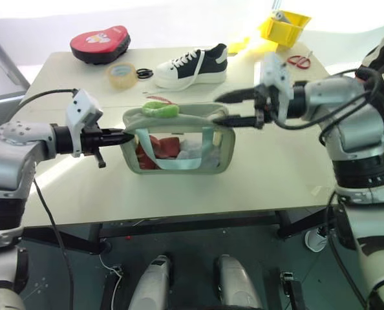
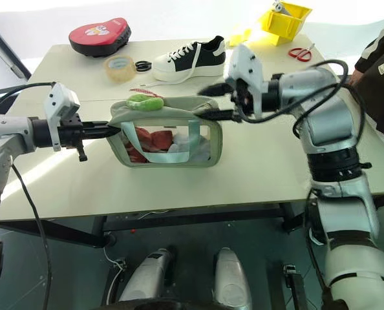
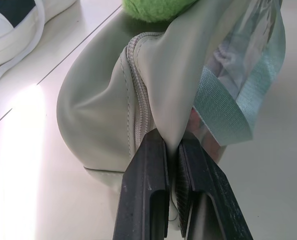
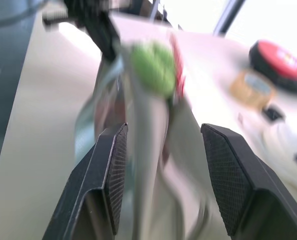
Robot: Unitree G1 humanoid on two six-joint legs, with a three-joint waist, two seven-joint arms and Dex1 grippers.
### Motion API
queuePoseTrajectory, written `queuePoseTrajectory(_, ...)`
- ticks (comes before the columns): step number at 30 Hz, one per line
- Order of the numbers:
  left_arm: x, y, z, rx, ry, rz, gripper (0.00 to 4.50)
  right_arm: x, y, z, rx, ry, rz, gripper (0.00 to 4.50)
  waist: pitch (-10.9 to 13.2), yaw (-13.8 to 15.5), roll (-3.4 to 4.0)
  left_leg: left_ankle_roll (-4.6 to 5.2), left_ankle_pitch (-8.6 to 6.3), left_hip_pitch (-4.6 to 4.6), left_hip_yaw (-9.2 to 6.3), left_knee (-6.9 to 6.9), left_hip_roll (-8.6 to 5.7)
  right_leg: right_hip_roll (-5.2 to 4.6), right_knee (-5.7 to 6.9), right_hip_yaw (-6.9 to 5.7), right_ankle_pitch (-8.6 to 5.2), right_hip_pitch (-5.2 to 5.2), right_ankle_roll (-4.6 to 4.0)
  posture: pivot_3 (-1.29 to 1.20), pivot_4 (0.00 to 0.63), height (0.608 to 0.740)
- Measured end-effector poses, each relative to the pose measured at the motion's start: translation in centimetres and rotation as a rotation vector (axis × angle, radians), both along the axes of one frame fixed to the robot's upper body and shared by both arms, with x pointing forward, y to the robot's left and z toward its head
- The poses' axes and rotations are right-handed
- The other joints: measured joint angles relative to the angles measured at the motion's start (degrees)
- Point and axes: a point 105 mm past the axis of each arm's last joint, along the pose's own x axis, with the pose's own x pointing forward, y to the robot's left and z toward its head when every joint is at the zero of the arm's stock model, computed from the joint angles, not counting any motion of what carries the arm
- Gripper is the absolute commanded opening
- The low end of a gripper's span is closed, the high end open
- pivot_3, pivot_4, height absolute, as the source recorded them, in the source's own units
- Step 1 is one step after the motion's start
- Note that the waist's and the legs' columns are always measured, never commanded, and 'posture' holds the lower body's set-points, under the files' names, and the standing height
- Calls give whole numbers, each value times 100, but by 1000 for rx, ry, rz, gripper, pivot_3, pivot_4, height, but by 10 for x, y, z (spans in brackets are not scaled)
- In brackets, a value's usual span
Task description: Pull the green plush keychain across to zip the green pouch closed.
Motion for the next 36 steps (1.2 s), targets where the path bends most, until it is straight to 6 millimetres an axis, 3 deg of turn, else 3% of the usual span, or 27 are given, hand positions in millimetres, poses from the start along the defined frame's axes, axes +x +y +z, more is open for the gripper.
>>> queuePoseTrajectory(7, -1, -4, 1, 17, -5, -21, 0, 11, 66, -20, 4, -20, 50, 2520, 0, 35, 0, -1, 1, 0, -2, 1, -4, 2, 5, 0, 1, 0, -1, 0, 150, 740)
queuePoseTrajectory(9, -1, -6, 0, 21, -2, -29, 0, 18, 73, -25, -35, -56, 42, 2520, 0, 47, 0, -2, 1, 0, -3, 2, -5, 2, 5, 0, 1, 1, 0, 0, 150, 740)
queuePoseTrajectory(12, -1, -6, 0, 21, -2, -30, 0, 24, 73, -30, -67, -80, 36, 1622, -1, 50, -1, -2, 1, 0, -5, 2, -7, 2, 4, 0, 1, 3, 0, 0, 150, 740)
queuePoseTrajectory(15, -1, -6, 1, 22, -2, -26, 0, 26, 69, -32, -76, -83, 37, 187, -1, 39, -1, -2, 1, 0, -5, 1, -6, 4, 7, 0, 1, 1, 0, 0, 150, 740)
queuePoseTrajectory(22, -4, -6, -1, 22, -3, -18, 0, 36, 34, -19, -59, -67, -55, 79, -1, 51, -1, -1, 1, 0, -7, 1, -6, 5, 6, 0, 1, 2, 0, 0, 150, 740)
queuePoseTrajectory(26, -5, -7, -1, 23, -5, -20, 0, 38, -10, -9, -80, -79, -158, 79, -1, 63, -2, -1, 1, 0, -7, 1, -6, 4, 5, 0, 0, 4, 0, 0, 150, 740)
queuePoseTrajectory(31, -5, -5, -1, 27, -3, -15, 0, 41, -71, -23, -130, -33, -332, 79, -1, 44, -1, 0, 0, 0, -2, 0, -5, 1, 4, 0, 0, 3, -1, 0, 150, 740)
queuePoseTrajectory(36, -5, -4, -1, 26, 4, -20, 0, 38, -100, -43, -143, 16, -446, 79, 0, 48, -1, 0, 0, 0, 0, 1, -4, -1, 4, 1, 0, 3, -1, 0, 150, 740)
